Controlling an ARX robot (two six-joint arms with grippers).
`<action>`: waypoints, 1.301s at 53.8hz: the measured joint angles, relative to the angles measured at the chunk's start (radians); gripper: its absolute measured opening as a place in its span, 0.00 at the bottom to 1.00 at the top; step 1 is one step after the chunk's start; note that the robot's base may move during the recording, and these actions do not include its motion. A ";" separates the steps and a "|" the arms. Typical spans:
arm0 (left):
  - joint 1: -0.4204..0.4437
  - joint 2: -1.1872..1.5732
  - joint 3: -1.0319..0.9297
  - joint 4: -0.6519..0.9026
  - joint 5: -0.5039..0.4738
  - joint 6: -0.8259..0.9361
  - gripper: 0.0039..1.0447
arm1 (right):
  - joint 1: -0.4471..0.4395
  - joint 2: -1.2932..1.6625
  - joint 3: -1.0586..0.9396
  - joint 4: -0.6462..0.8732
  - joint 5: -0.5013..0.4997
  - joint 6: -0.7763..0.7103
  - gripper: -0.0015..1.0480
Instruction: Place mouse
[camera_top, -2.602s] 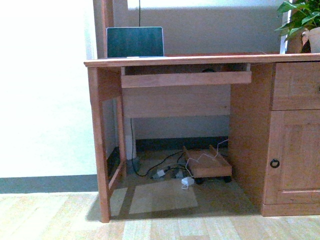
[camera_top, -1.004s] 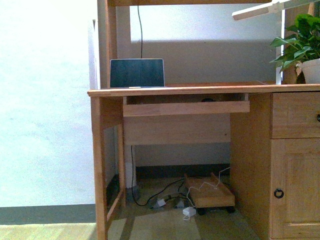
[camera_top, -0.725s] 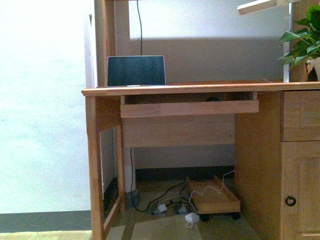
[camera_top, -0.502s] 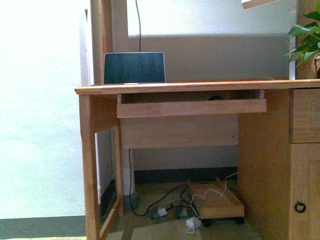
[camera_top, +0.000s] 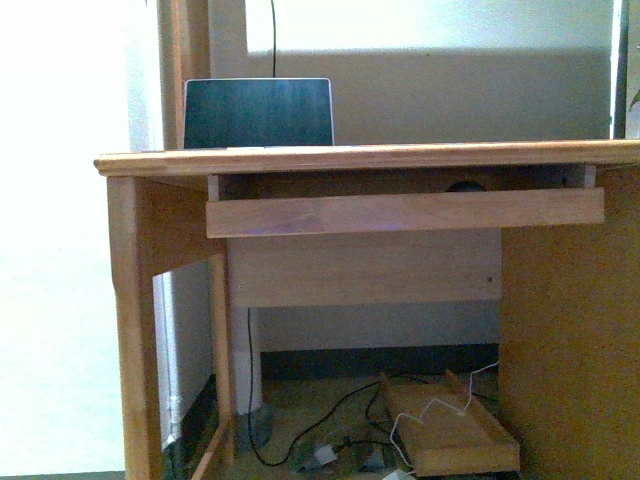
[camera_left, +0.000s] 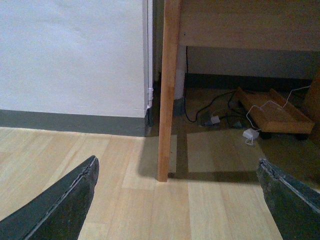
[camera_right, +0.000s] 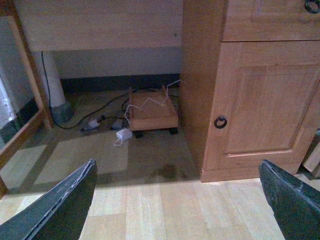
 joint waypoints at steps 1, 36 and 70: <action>0.000 0.000 0.000 0.000 0.000 0.000 0.93 | 0.000 0.000 0.000 0.000 0.000 0.000 0.93; 0.000 0.000 0.000 0.000 0.000 0.000 0.93 | 0.000 0.000 0.000 0.000 0.000 0.000 0.93; 0.000 0.000 0.000 0.000 0.000 0.000 0.93 | 0.000 0.000 0.000 0.000 0.000 0.000 0.93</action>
